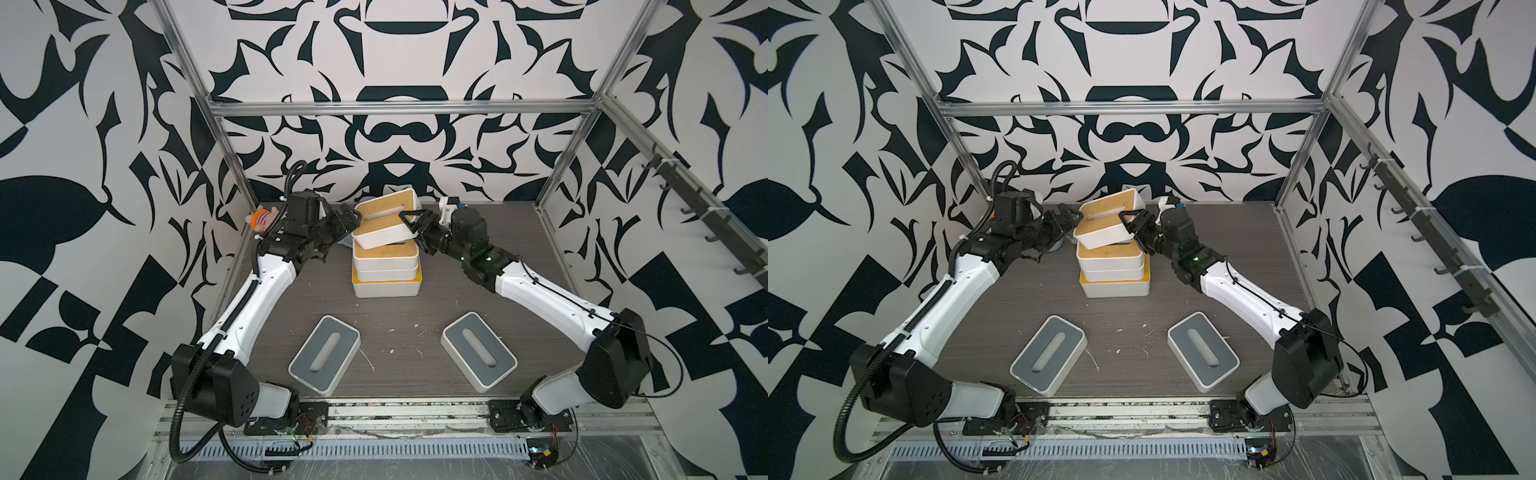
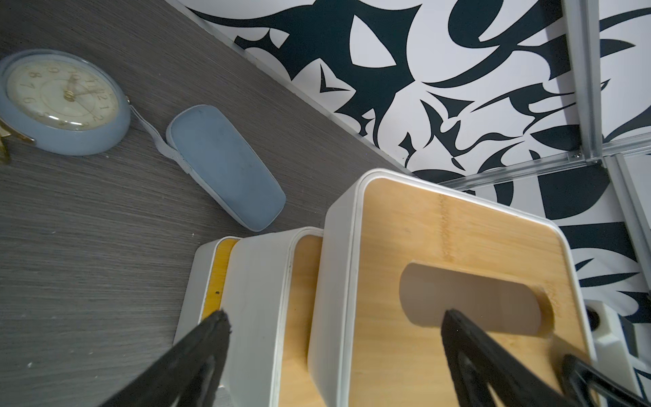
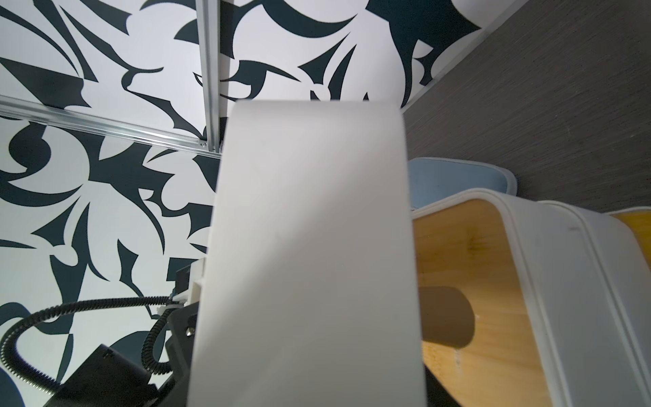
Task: Stack the tissue boxes
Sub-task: Place the tissue box at the tissue box.
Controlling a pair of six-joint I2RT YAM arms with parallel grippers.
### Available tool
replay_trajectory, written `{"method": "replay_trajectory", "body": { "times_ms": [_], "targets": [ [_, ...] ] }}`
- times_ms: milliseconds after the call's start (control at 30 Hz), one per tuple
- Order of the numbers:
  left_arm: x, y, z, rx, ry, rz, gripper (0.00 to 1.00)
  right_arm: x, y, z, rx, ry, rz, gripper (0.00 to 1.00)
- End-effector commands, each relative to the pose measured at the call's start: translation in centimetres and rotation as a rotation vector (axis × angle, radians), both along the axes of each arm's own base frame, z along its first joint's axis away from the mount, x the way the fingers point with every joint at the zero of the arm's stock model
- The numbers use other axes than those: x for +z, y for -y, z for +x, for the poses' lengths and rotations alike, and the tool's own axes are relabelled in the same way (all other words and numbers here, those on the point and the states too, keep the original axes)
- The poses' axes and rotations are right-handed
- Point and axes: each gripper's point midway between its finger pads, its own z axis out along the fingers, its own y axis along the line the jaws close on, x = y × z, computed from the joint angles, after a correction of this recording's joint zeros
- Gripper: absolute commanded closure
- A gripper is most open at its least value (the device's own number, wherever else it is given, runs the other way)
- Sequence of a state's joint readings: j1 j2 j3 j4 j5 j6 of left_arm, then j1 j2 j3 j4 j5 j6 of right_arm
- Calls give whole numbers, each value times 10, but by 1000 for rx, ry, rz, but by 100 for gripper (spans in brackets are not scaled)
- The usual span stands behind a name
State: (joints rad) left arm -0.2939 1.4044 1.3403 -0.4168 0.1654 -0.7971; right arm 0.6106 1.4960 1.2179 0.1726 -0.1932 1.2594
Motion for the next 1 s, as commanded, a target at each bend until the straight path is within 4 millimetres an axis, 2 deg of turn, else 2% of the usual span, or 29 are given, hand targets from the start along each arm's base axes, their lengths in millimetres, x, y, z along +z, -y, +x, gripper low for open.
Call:
{"method": "replay_trajectory", "body": {
  "times_ms": [0, 133, 400, 500, 700, 967],
  "targets": [
    [16, 4, 7, -8, 34, -31, 2, 30, -5, -6, 33, 79, 77, 56],
    [15, 14, 8, -53, 23, -39, 4, 24, -5, -8, 40, 58, 54, 51],
    [10, 22, 17, -64, 6, 19, 5, 11, -5, -14, 61, 10, 3, 38],
    [2, 20, 20, -49, -11, 57, 6, 9, -3, -16, 66, -3, -35, 32],
    [-6, 25, 21, -72, -27, 81, 8, 1, -1, -20, 79, -26, -76, 26],
    [-17, 21, 21, -54, -53, 148, 13, -2, 7, -29, 90, -39, -156, 18]
  ]
}}
